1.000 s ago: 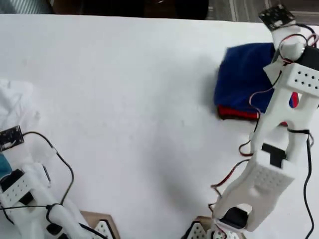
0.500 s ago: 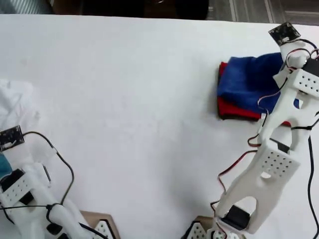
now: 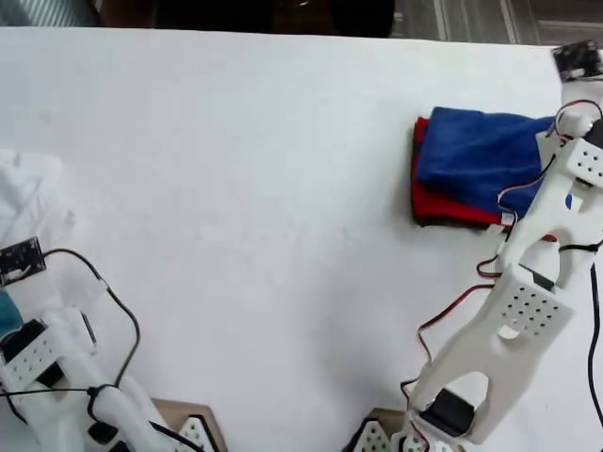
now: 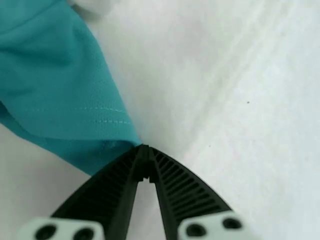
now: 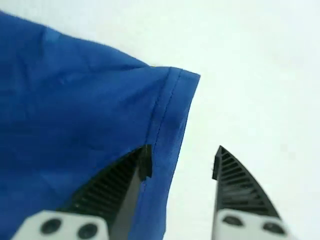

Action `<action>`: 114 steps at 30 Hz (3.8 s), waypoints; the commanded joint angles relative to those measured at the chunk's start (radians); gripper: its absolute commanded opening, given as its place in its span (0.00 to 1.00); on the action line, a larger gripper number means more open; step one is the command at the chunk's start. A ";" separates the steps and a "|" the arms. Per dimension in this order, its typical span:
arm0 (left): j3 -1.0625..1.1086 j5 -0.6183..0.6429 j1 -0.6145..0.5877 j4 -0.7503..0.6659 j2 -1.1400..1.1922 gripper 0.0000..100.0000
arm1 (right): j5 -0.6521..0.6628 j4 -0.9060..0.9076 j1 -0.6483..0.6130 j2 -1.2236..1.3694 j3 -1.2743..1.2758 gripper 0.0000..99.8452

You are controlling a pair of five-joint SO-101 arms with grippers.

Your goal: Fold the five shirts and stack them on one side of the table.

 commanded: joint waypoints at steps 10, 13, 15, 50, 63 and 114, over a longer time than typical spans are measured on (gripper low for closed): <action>-0.002 0.005 0.015 -0.015 -0.018 0.03 | -0.124 0.498 -0.325 -0.249 -0.031 0.02; -0.002 0.005 0.015 -0.015 -0.018 0.03 | -0.133 0.559 -0.415 -0.243 -0.021 0.02; -0.002 0.005 0.015 -0.015 -0.018 0.03 | -0.135 0.559 -0.441 -0.251 0.029 0.02; -0.001 0.005 0.015 -0.015 -0.018 0.03 | 0.100 0.321 -0.420 -0.478 0.465 0.25; -0.002 0.005 0.015 -0.015 -0.018 0.03 | 0.192 0.309 -0.452 -0.335 0.457 0.24; -0.002 0.005 0.015 -0.015 -0.018 0.03 | 0.321 0.556 -0.263 -0.073 0.011 0.02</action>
